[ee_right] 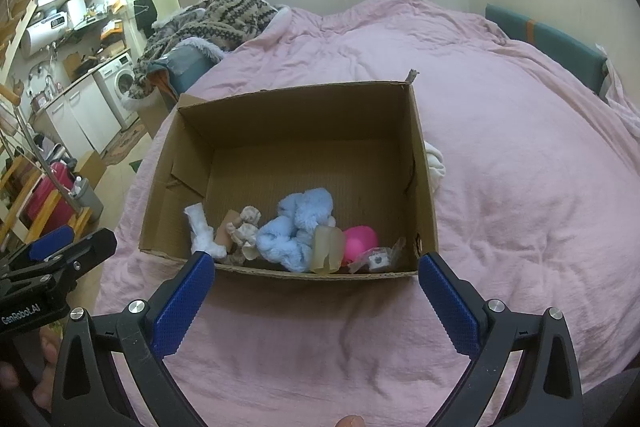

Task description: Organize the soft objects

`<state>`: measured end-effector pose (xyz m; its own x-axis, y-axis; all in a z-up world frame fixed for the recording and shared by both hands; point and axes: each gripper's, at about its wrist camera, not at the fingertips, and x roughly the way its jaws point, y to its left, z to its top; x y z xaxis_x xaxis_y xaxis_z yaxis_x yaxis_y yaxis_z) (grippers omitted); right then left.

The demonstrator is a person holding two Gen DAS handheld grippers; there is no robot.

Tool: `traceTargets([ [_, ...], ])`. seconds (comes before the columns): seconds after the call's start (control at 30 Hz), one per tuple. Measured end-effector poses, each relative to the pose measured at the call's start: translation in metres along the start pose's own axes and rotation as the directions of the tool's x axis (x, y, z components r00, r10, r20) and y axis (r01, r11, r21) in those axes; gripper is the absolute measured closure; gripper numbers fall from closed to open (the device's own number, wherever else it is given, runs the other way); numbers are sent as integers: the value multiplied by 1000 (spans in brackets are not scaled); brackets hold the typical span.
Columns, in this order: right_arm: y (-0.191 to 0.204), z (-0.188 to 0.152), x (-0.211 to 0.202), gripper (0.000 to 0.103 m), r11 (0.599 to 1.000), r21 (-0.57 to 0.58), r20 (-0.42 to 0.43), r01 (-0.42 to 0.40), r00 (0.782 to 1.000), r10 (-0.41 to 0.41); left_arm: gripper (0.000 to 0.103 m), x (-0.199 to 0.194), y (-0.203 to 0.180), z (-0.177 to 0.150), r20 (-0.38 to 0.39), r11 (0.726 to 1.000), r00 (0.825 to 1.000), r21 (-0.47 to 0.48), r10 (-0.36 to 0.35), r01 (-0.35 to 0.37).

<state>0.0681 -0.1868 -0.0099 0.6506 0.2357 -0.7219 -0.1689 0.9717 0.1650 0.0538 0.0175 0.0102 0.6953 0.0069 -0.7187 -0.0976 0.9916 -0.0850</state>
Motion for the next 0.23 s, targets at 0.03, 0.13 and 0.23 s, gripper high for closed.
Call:
traceTargets([
  [0.03,-1,0,0,0,1000,-1,1,1,1000,-1,1,0,0,0,0,1000,1000,1,0,0],
  [0.13,1,0,0,0,1000,0,1,0,1000,0,1,1,-2,0,0,1000,1000,2,-3,3],
  [0.23,0,0,0,0,1000,-2,1,-2,1000,2,1,2,-3,0,-4,1000,1000,2,4,-4],
])
